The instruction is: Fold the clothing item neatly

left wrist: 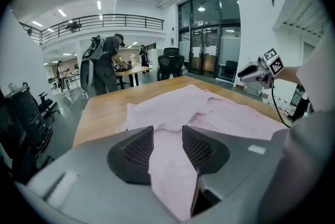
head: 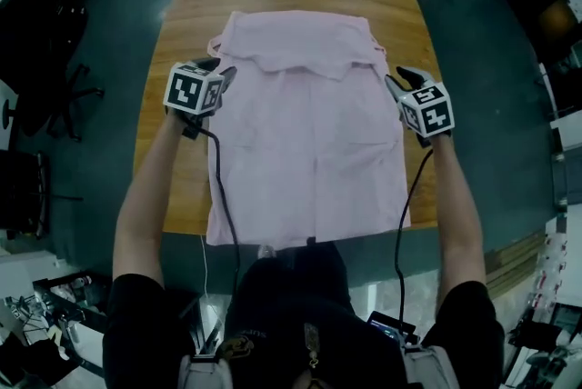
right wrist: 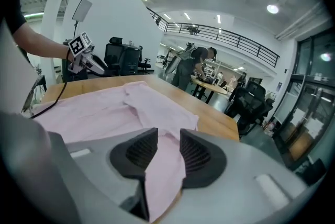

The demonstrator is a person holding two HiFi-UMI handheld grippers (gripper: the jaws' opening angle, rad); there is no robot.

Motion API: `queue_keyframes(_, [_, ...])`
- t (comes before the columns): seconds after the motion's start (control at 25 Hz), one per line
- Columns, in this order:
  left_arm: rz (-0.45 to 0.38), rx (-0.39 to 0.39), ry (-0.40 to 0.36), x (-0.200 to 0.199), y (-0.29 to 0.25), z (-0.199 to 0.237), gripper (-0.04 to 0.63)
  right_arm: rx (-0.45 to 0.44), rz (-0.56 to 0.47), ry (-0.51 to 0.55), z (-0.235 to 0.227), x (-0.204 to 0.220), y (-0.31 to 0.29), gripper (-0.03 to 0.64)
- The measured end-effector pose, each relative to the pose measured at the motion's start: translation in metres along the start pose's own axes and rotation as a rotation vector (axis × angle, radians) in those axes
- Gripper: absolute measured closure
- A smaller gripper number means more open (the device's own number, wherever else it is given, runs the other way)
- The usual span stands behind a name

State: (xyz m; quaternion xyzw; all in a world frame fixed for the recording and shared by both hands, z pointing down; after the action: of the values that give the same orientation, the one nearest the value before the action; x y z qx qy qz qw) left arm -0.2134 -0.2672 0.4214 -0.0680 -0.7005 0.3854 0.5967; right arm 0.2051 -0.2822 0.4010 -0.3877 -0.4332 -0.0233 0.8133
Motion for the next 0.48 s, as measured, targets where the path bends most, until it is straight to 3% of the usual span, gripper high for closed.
queue_keyframes(0.2, [-0.029,0.053,-0.039,0.026,0.070,-0.041,0.416,0.017,0.010,0.003,0.064,0.018,0.064,0.495])
queue_keyframes(0.4, [0.006,0.057,-0.113,0.079,0.111,-0.082,0.416,0.010,0.013,-0.014,0.111,0.046,0.108,0.495])
queue_keyframes(0.48, [0.024,0.054,-0.102,0.106,0.119,-0.097,0.416,-0.003,0.010,-0.028,0.126,0.059,0.119,0.495])
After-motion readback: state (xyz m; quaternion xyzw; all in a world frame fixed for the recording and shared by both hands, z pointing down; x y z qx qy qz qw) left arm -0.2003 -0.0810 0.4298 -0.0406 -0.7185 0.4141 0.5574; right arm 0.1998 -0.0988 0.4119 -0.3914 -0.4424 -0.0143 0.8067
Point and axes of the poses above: the fingertips, and each gripper's own axes: y backward along the fingers, z to its left, x out of its underside, the point moved 6 cm from there along y, backward along the fingers, and after that the axes turned 3 degrees about y, right-handed, at the moved point
